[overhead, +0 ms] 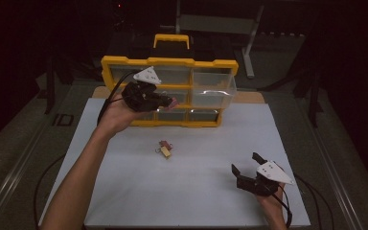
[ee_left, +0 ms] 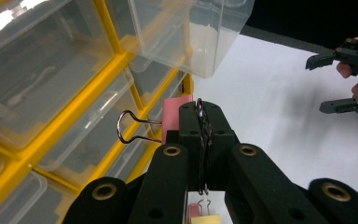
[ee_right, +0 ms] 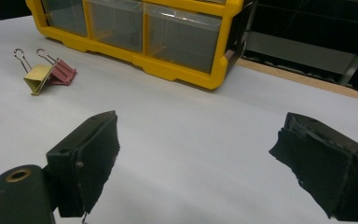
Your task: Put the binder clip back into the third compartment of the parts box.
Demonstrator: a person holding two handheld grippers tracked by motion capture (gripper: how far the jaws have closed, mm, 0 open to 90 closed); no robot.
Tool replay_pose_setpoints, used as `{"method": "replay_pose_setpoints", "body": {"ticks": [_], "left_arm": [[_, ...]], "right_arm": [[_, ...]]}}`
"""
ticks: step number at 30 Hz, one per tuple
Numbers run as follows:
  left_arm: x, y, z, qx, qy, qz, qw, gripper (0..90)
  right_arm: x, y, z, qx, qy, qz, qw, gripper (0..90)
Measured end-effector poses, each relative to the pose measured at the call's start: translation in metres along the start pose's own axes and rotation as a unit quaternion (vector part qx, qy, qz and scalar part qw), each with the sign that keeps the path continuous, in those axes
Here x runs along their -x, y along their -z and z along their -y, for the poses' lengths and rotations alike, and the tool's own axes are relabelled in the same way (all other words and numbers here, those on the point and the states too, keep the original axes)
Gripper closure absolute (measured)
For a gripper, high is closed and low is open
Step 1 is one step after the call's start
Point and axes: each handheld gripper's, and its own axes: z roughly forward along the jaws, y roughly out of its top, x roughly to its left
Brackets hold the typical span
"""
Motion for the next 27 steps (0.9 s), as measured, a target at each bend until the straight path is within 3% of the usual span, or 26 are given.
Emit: {"method": "replay_pose_setpoints", "body": {"ticks": [27], "left_arm": [[-0.017, 0.014, -0.046, 0.029, -0.021, 0.000, 0.9994, 89.0]], "right_arm": [[0.000, -0.001, 0.000, -0.001, 0.001, -0.001, 1.0000, 11.7]]}}
